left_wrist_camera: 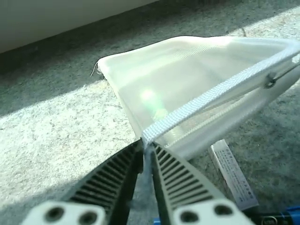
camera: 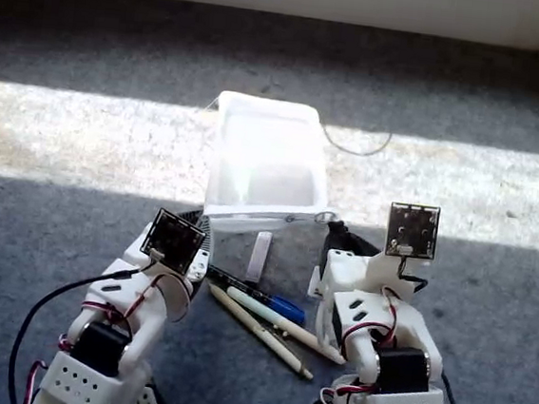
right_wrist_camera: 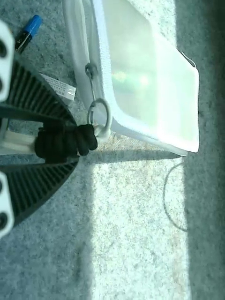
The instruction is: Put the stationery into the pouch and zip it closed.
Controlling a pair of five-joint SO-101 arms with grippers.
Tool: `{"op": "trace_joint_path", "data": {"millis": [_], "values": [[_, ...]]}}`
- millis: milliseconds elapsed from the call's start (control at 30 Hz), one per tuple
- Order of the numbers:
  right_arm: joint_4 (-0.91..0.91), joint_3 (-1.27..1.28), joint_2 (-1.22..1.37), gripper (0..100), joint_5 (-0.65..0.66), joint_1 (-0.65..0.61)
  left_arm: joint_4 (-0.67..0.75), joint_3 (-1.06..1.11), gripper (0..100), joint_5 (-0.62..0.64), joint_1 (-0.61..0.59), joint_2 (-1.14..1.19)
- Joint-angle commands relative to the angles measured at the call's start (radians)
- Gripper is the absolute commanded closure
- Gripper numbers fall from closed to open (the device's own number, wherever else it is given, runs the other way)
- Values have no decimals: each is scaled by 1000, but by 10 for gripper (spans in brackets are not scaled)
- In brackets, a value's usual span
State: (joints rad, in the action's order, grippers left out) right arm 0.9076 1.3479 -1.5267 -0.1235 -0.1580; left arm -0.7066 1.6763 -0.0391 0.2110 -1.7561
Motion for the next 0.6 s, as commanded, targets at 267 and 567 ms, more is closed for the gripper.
{"op": "trace_joint_path", "data": {"millis": [267,567], "values": [[-28,-61,-21,994,-11,73,14,-10,984,-11,-58,-13],[65,-108,-21,994,-3,-41,14,-2,802,91,-58,-12]]}}
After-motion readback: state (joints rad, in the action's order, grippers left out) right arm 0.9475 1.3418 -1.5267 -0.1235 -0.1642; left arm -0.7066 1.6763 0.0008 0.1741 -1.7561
